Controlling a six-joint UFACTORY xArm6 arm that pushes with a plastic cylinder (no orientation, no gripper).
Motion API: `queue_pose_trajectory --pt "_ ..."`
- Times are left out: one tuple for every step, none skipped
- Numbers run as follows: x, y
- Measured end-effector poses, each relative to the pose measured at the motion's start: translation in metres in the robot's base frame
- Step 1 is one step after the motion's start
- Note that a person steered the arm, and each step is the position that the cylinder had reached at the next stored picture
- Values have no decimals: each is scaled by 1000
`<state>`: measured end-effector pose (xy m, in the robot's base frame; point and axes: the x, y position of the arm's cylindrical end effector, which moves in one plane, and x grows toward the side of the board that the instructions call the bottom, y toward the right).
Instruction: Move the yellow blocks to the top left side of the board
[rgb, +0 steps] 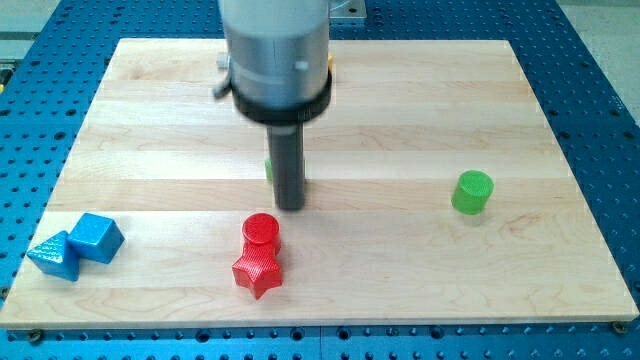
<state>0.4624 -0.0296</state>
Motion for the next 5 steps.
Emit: queue_pose_trajectory --pt "-87 11" --pt "-128 18" --pt "-175 81" --pt "-213 17" --pt "-193 -85"
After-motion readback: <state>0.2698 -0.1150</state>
